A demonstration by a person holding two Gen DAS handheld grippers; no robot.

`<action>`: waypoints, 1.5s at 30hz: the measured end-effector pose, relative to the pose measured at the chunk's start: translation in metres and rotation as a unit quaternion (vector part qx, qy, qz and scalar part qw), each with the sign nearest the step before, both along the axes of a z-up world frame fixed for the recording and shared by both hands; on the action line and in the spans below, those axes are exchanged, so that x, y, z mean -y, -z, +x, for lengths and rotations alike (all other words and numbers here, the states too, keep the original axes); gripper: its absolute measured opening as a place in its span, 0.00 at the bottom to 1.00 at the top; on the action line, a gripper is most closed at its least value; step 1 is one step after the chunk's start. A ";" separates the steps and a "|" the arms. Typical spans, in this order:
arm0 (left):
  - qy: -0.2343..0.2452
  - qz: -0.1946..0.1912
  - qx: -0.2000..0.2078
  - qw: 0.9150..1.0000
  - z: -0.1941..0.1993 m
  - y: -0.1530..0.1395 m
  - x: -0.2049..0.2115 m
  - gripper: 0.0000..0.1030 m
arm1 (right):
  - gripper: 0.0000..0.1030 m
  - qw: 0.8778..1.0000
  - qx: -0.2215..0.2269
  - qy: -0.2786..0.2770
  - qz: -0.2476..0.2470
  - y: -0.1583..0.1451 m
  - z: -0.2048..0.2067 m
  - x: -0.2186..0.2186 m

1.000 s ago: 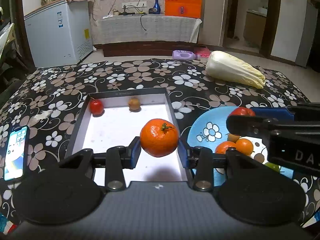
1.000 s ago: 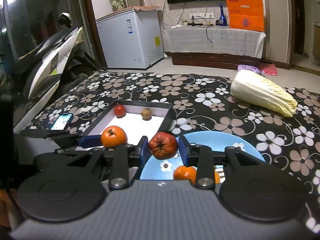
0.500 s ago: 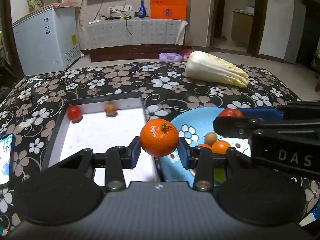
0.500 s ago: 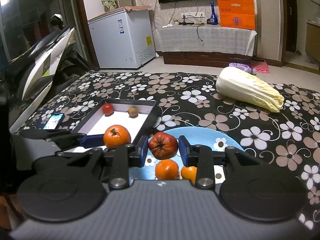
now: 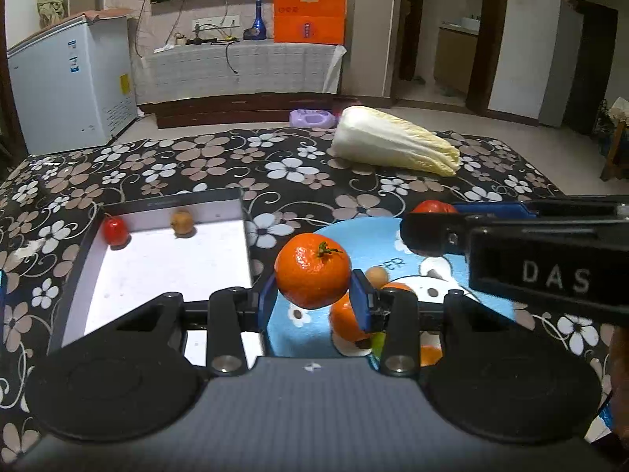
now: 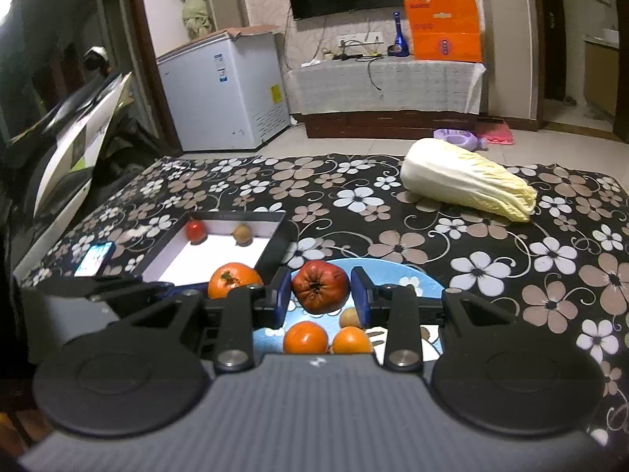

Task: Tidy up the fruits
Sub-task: 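Carry the orange and large red tomato over the blue plate with both grippers, then open the left gripper to drop the orange onto the blue plate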

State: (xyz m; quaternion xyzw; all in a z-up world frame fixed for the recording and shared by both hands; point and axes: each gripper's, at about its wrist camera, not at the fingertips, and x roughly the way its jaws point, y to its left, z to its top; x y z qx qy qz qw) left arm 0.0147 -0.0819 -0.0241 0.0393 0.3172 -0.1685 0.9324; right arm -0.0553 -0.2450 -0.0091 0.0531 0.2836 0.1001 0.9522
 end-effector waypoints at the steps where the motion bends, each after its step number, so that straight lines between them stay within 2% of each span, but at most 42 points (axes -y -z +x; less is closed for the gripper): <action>1: 0.003 -0.002 0.000 1.000 0.000 0.000 0.001 0.44 | 0.35 1.000 -0.001 0.002 0.002 0.001 0.000 0.001; 16: 0.036 -0.018 -0.008 0.999 -0.002 0.006 0.027 0.45 | 0.35 1.000 -0.011 0.018 0.004 0.005 -0.001 0.017; 30: 0.063 -0.009 0.003 0.998 -0.004 0.011 0.047 0.45 | 0.35 0.999 -0.019 0.028 0.003 0.009 -0.002 0.027; 36: 0.070 -0.008 0.010 0.997 -0.008 0.009 0.046 0.46 | 0.35 0.999 -0.018 0.044 -0.016 0.010 -0.001 0.026; 37: 0.071 -0.007 0.012 0.997 -0.009 0.008 0.046 0.46 | 0.35 0.998 -0.019 0.048 -0.020 0.010 0.000 0.026; 40: 0.075 -0.007 0.029 0.997 -0.014 0.005 0.045 0.63 | 0.35 0.997 -0.023 0.062 -0.029 0.012 0.003 0.026; 41: 0.076 -0.007 0.034 0.996 -0.015 0.003 0.044 0.66 | 0.35 0.997 -0.024 0.065 -0.030 0.013 0.004 0.026; 45: 0.082 -0.014 0.040 0.996 -0.018 -0.001 0.037 0.67 | 0.36 0.997 -0.026 0.070 -0.028 0.014 0.007 0.026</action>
